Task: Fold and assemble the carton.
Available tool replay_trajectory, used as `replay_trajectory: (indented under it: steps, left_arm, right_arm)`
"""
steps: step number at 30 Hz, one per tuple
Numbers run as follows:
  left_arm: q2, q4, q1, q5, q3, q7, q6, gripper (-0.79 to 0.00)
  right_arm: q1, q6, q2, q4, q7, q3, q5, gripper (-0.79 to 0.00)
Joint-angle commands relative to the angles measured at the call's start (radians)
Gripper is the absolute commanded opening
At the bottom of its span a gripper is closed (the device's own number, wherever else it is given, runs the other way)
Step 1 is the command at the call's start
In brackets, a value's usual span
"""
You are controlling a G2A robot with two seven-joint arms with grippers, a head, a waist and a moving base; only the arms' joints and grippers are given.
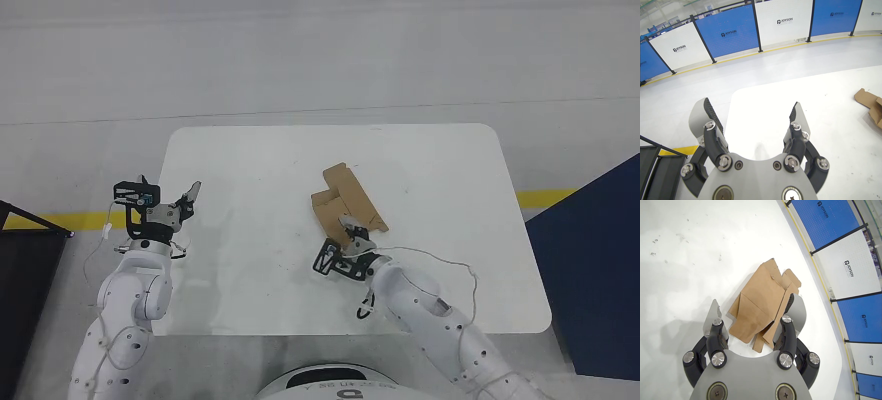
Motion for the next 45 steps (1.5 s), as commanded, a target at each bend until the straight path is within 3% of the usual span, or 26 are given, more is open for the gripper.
replay_trajectory:
  steps: [1, 4, 5, 6, 7, 15, 21, 33, 39, 43, 45]
  left_arm:
    - [0.0, 0.0, 0.0, 0.0, 0.0, 0.0, 0.0, 0.0]
    - [0.0, 0.0, 0.0, 0.0, 0.0, 0.0, 0.0, 0.0]
    - [0.0, 0.0, 0.0, 0.0, 0.0, 0.0, 0.0, 0.0]
    - [0.0, 0.0, 0.0, 0.0, 0.0, 0.0, 0.0, 0.0]
    - [0.0, 0.0, 0.0, 0.0, 0.0, 0.0, 0.0, 0.0]
    - [0.0, 0.0, 0.0, 0.0, 0.0, 0.0, 0.0, 0.0]
    - [0.0, 0.0, 0.0, 0.0, 0.0, 0.0, 0.0, 0.0]
    - [0.0, 0.0, 0.0, 0.0, 0.0, 0.0, 0.0, 0.0]
    - [0.0, 0.0, 0.0, 0.0, 0.0, 0.0, 0.0, 0.0]
    - [0.0, 0.0, 0.0, 0.0, 0.0, 0.0, 0.0, 0.0]
    - [0.0, 0.0, 0.0, 0.0, 0.0, 0.0, 0.0, 0.0]
  right_arm:
    - [0.009, -0.004, -0.001, 0.011, 0.014, -0.005, -0.015, -0.36]
    - [0.019, 0.004, -0.003, 0.022, 0.029, -0.008, -0.052, -0.526]
    - [0.021, 0.016, -0.002, 0.022, 0.03, -0.008, -0.078, -0.606]
    - [0.021, 0.031, -0.002, 0.021, 0.024, -0.005, -0.096, -0.754]
    - [0.022, 0.055, 0.0, 0.017, 0.019, 0.001, -0.127, -0.785]
    - [-0.018, 0.164, 0.02, -0.036, -0.064, 0.075, -0.294, -0.785]
    - [-0.091, 0.214, 0.033, -0.143, -0.143, 0.187, -0.179, -0.785]
    - [-0.086, 0.219, 0.032, -0.129, -0.176, 0.188, -0.186, -0.785]
    - [-0.061, 0.193, 0.041, -0.196, -0.237, 0.117, -0.56, -0.785]
    - [-0.046, 0.143, 0.044, -0.222, -0.201, 0.063, -0.832, -0.785]
    - [-0.052, 0.145, 0.04, -0.232, -0.157, 0.047, -0.864, -0.785]
